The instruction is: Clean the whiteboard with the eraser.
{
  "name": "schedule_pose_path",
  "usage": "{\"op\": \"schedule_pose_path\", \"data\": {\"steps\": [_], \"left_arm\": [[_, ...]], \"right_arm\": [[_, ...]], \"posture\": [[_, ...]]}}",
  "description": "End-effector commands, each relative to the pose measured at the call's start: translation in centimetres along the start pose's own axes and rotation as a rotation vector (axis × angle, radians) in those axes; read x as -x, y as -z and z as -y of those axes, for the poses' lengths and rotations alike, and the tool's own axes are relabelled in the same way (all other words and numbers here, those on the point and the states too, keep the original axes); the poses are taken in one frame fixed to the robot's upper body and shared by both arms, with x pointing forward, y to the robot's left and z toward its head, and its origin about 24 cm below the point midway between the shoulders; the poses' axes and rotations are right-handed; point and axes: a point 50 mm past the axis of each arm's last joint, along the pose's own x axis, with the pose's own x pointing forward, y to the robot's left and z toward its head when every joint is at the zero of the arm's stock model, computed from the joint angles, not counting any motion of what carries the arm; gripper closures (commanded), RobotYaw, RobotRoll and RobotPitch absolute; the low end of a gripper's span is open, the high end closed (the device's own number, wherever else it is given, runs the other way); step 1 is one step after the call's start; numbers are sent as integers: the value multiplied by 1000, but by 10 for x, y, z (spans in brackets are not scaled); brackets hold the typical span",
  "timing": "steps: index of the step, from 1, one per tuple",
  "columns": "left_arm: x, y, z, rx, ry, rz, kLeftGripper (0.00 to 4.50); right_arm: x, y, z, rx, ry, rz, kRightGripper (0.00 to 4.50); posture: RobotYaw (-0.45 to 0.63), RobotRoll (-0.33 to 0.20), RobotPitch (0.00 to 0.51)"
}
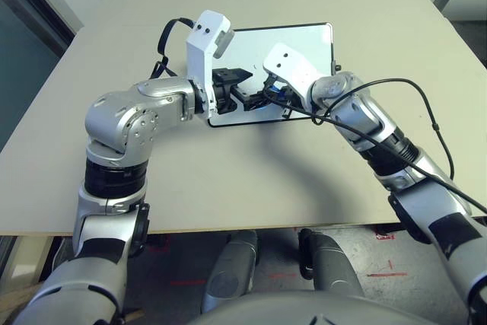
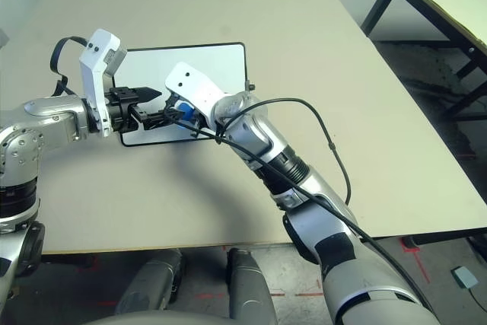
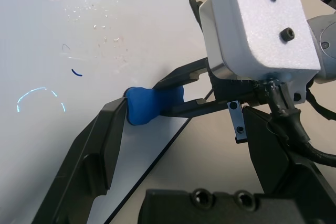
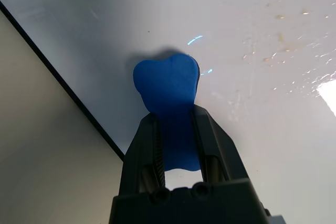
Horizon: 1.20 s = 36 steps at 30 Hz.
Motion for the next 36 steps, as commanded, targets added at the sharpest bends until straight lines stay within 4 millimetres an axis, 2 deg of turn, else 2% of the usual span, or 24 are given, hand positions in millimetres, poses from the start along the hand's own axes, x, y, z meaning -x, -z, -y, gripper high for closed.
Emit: {"op": "schedule_pose_path", "data": {"steps": [1,6,12,15,24,28,32,36], "left_arm": [[0,-6,0,-21,3,27,0],[-1,-6,1,-23,5,31,0],[0,-6,1,-26,5,30,0],[0,-6,1,-28,6,29,0],[1,-6,2,-28,5,25,0],[2,-6,2,-28,5,24,0],[2,-6,2,-27,4,24,0],[2,-5,3,-26,5,24,0]], "right_arm": [[3,5,26,-44,101,-60,3721],[16,-6,54,-68,196,-33,3721],[19,-7,66,-90,247,-24,3721],[12,-7,59,-90,225,-19,3721],[-12,-7,-2,-56,24,-3,3722],[-16,1,-17,-60,-24,-26,3722],[-17,5,-17,-69,-27,-38,3722],[-11,1,1,-85,30,-26,3722]], "posture": [[65,0,138],[64,0,134],[67,0,132],[69,0,133],[81,0,137],[85,0,138],[87,0,137],[87,0,137]]}}
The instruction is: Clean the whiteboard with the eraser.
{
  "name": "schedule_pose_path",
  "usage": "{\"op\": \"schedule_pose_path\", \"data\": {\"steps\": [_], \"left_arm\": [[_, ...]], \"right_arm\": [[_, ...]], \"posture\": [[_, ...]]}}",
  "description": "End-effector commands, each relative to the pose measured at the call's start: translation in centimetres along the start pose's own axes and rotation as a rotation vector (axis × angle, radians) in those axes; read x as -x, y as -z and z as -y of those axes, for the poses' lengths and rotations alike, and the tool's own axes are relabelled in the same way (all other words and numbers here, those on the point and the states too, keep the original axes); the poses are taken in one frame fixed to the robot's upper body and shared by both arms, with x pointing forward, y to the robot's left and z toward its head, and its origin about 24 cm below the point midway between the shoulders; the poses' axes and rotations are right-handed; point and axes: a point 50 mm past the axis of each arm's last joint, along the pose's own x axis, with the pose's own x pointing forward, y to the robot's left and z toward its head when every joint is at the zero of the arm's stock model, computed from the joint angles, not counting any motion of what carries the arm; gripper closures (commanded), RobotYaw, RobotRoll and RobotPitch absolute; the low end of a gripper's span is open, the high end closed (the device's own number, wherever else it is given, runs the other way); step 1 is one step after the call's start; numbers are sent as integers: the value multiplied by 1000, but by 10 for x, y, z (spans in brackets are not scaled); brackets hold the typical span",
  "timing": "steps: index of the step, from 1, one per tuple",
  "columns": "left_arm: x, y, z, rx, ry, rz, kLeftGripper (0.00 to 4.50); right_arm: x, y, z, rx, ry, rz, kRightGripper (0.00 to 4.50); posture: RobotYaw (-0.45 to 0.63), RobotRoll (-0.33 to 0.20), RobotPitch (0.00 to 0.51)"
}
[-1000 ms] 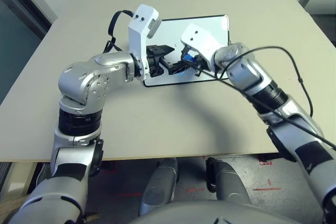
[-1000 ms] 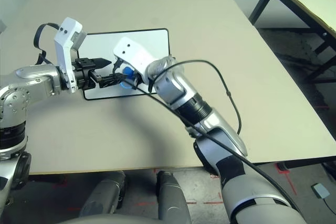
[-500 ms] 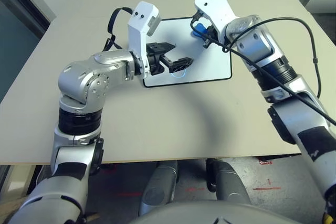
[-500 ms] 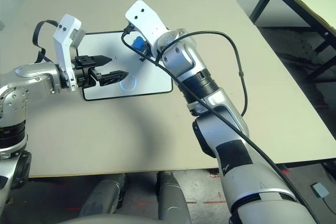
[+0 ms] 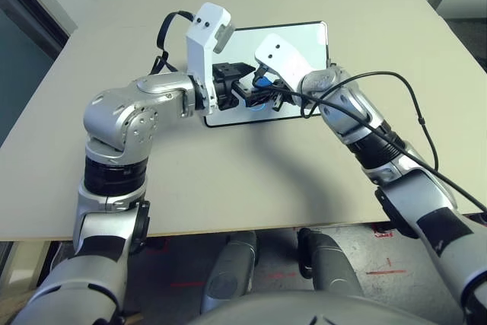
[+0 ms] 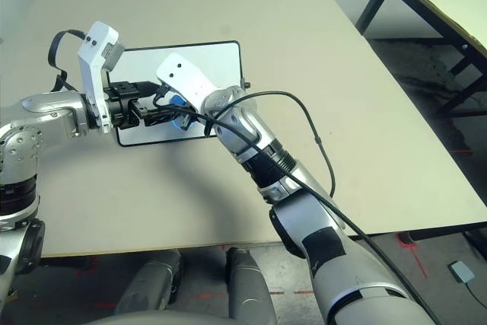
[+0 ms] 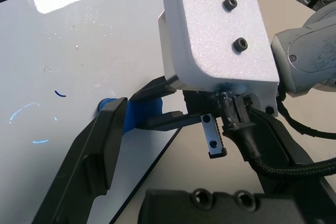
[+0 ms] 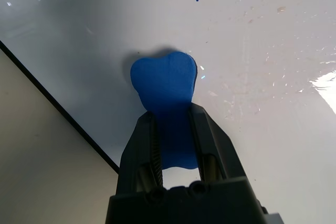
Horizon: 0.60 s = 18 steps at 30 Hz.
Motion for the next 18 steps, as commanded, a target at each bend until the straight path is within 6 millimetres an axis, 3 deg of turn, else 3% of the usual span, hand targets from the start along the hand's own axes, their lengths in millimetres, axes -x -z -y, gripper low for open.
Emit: {"op": "schedule_pose_path", "data": {"steps": [1,7,11,14,18], "left_arm": [[1,0,1,-4,-6,1,0],[0,1,1,-3,-1,2,0],[0,3,0,-1,-1,0,0],[0,3,0,-1,1,-1,0],[-1,4,0,-2,3,-2,0]], "right_arm": [[-2,13,11,-41,24,-65,3722],[14,-5,56,-80,177,-12,3722],[21,-12,75,-99,248,15,3722],[20,-13,76,-106,262,25,3723],[10,-9,63,-101,216,23,3723]], "posture": [[87,0,137],[78,0,136],[75,0,137],[74,0,138],[77,0,139]]}}
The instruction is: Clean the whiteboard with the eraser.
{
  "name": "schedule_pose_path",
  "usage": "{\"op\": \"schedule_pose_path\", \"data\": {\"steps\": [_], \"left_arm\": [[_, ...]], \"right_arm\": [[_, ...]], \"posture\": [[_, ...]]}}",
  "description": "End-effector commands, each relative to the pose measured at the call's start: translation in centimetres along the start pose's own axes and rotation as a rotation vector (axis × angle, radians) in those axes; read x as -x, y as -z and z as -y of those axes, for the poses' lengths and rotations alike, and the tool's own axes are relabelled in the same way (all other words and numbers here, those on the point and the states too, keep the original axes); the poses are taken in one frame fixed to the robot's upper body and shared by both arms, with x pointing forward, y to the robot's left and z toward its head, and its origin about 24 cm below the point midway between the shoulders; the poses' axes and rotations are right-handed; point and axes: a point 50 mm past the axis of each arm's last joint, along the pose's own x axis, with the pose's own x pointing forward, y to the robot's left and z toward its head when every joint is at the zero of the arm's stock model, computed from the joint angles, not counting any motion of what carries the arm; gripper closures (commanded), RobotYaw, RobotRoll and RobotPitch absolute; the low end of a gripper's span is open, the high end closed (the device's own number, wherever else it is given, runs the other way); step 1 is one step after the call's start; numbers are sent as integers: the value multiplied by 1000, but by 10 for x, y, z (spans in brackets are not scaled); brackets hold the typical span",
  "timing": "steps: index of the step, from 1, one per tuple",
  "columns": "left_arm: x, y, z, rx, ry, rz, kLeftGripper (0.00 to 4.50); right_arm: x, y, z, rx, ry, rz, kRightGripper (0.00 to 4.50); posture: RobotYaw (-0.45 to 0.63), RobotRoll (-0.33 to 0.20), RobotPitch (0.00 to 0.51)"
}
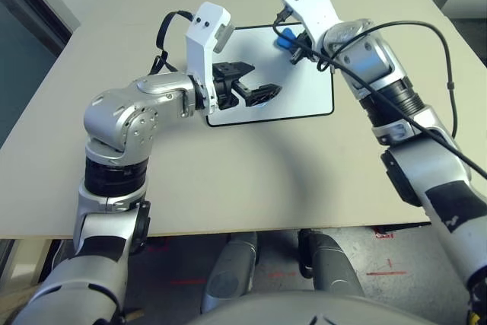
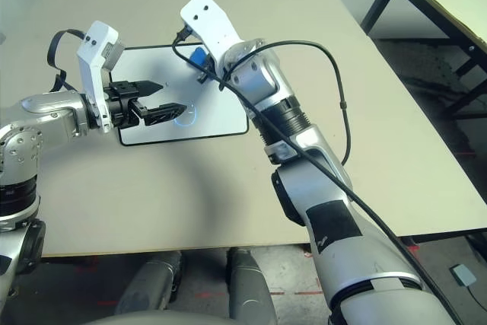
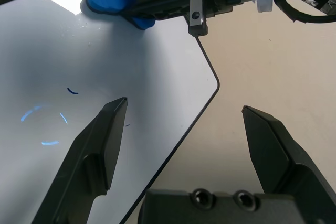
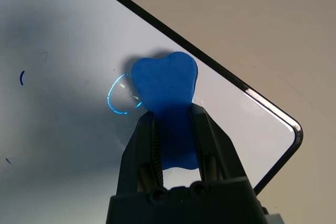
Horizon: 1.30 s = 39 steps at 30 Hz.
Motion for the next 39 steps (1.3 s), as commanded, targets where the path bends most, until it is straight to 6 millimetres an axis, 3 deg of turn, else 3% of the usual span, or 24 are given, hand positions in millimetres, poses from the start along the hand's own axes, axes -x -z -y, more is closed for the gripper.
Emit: {"op": "schedule_pose_path", "data": {"steps": [1,5,9,16,29,35,39], "left_arm": [[0,3,-1,0,3,-8,0],[1,4,-1,-2,2,-11,0],[1,4,-1,-2,1,-11,0],[1,4,-1,-3,1,-10,0],[0,3,-1,-11,0,-7,0],[7,6,-8,-9,-52,-11,0],[9,9,-13,-11,-93,-3,0]], "right_arm": [[-10,13,-22,-9,-69,-30,3723],[-16,19,-55,-8,-181,-23,3723],[-17,27,-76,-11,-255,-36,3723],[-19,50,-90,-14,-303,-105,3723],[-11,69,-58,-60,-213,-180,3724],[33,63,3,-183,-49,-175,3724],[62,54,23,-226,1,-157,3724]], "posture": [[78,0,139],[83,0,140],[88,0,140],[90,0,136],[90,0,124],[101,0,129],[105,0,131]]}}
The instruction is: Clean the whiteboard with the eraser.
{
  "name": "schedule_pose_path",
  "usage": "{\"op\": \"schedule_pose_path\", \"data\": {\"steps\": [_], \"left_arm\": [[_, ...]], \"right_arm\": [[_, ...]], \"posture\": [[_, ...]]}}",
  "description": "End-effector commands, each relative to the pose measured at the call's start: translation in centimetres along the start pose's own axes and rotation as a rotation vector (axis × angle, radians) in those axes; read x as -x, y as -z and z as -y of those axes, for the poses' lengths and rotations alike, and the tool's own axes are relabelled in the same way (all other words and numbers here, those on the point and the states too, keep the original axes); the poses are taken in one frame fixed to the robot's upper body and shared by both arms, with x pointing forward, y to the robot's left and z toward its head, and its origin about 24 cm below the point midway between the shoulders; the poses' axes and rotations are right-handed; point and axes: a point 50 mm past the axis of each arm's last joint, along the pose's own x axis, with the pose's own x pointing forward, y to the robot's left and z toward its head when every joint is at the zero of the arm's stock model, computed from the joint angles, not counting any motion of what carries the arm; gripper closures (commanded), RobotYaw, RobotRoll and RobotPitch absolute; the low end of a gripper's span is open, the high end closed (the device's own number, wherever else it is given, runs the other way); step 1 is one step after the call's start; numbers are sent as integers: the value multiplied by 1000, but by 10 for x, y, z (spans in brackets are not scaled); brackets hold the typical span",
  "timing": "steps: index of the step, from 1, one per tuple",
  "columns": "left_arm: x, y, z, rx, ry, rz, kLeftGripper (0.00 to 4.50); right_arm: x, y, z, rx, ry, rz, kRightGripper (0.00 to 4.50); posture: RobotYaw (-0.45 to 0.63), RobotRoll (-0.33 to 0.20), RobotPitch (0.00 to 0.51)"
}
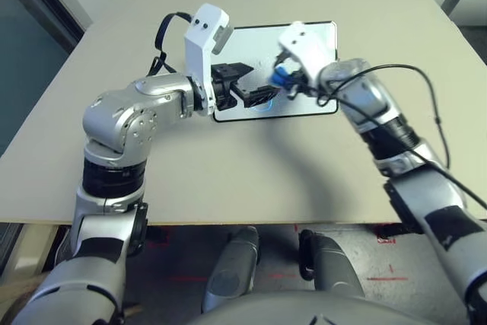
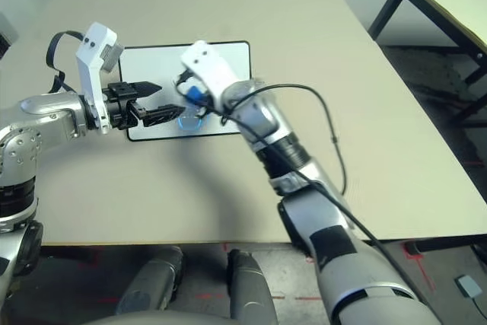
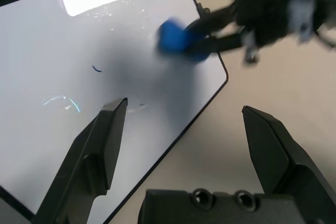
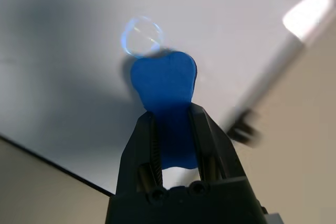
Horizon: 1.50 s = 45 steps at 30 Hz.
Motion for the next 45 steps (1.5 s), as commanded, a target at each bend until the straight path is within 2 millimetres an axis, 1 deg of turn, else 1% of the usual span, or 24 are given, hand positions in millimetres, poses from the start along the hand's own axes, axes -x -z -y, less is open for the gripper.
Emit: {"op": "schedule_pose_path", "data": {"steps": [1,4,7,10,12,16,17,23,25,27,30,32,33,35,36,38,40,41,42,45], "left_arm": [[3,7,-9,-12,-66,4,0],[5,5,-23,-14,-187,52,0],[10,0,-40,2,-308,117,0],[22,-5,-63,-9,-486,189,0],[29,-7,-73,-13,-573,225,0],[40,-6,-86,4,-684,262,0],[41,-5,-87,10,-697,264,0],[42,-3,-87,29,-711,265,0],[41,-3,-86,34,-712,267,0],[39,-3,-85,37,-707,269,0],[39,-3,-83,46,-711,274,0],[38,-1,-82,56,-714,274,0],[38,0,-81,60,-714,274,0],[37,2,-79,67,-712,274,0],[36,2,-77,72,-707,276,0],[36,2,-75,76,-696,280,0],[35,1,-72,78,-672,283,0],[30,0,-63,74,-579,277,0],[26,-3,-52,35,-465,264,0],[24,-4,-32,-42,-264,208,0]], "right_arm": [[24,-13,4,-52,-14,50,3724],[44,-4,12,-99,0,32,3724],[54,10,20,-149,26,-13,3724],[59,40,34,-241,73,-98,3724],[60,58,42,-283,103,-145,3724],[59,88,51,-337,157,-221,3724],[59,91,52,-340,167,-225,3724],[53,90,49,-355,155,-226,3724],[52,86,50,-349,151,-211,3724],[52,70,48,-319,129,-162,3724],[50,32,40,-252,69,-58,3724],[45,7,31,-175,38,-1,3724],[41,-7,23,-123,15,33,3724],[36,-24,11,-55,-21,75,3724],[32,-35,1,-30,-59,108,3724],[25,-47,-15,19,-112,150,3724],[20,-52,-23,55,-135,175,3724],[15,-53,-30,82,-158,186,3724],[11,-53,-36,114,-177,189,3724],[4,-55,-45,165,-208,200,3724]], "posture": [[109,0,133],[115,0,136],[120,0,139],[130,0,144],[130,0,144],[138,0,148],[143,0,149],[145,0,156],[145,0,161],[145,0,163],[143,0,172],[147,0,173],[150,0,174],[156,0,175],[158,0,175],[167,0,175],[177,0,176],[177,0,176],[187,0,177],[199,0,181]]}}
